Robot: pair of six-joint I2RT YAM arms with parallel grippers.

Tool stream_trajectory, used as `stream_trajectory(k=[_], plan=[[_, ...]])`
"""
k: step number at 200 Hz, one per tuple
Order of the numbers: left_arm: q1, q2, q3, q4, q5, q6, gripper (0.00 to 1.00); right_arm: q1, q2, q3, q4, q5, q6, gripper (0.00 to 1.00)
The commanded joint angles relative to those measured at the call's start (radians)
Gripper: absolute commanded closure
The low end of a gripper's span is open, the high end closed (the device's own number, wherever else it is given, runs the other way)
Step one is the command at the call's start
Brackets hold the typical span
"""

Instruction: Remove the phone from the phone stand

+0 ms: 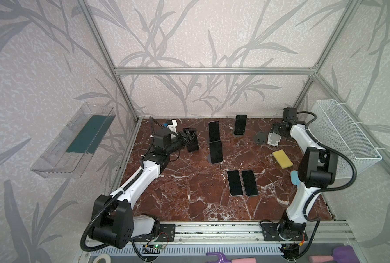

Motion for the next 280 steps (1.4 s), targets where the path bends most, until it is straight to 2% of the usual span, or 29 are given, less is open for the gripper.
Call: stream_trajectory(k=[1,32,50,63,96,112,122,141,161,173,226,250,280], plan=[[-0.005,-0.022,-0.008,0.018,-0.005,0.011,0.28,0.03,-0.118,-0.051,0.038,0.019,0.057,0.1],[-0.006,-0.021,-0.004,0.005,-0.016,0.024,0.27,0.118,-0.294,-0.159,0.078,0.008,0.066,0.13],[-0.005,-0.026,0.001,-0.015,-0.024,0.028,0.27,0.203,-0.431,-0.329,0.205,-0.102,0.146,0.19],[-0.006,-0.034,0.001,-0.023,-0.035,0.038,0.27,0.322,-0.52,-0.466,0.346,-0.14,0.17,0.22],[-0.004,-0.057,0.013,-0.093,-0.111,0.117,0.26,0.673,-0.622,-0.582,0.379,0.07,0.1,0.22],[-0.003,-0.063,0.015,-0.146,-0.19,0.173,0.26,0.793,-0.639,-0.584,0.354,0.165,0.052,0.23],[0.003,-0.063,0.008,-0.154,-0.229,0.179,0.26,0.845,-0.642,-0.574,0.309,0.233,0.105,0.21],[0.021,-0.061,-0.01,-0.136,-0.245,0.153,0.26,0.879,-0.613,-0.548,0.241,0.134,0.148,0.15],[0.041,-0.052,-0.011,-0.116,-0.201,0.11,0.26,0.946,-0.569,-0.532,0.216,0.217,0.122,0.03],[0.05,-0.046,-0.01,-0.098,-0.167,0.087,0.26,0.963,-0.547,-0.524,0.221,0.218,0.122,0.0],[0.084,-0.024,-0.016,-0.033,-0.079,-0.001,0.26,0.968,-0.422,-0.448,0.259,0.216,0.126,0.01],[0.095,-0.028,-0.018,-0.026,-0.076,-0.003,0.27,0.965,-0.34,-0.364,0.238,0.257,0.05,0.01],[0.097,-0.051,0.001,-0.073,-0.094,0.032,0.27,0.953,-0.256,-0.248,0.198,0.235,-0.018,0.01]])
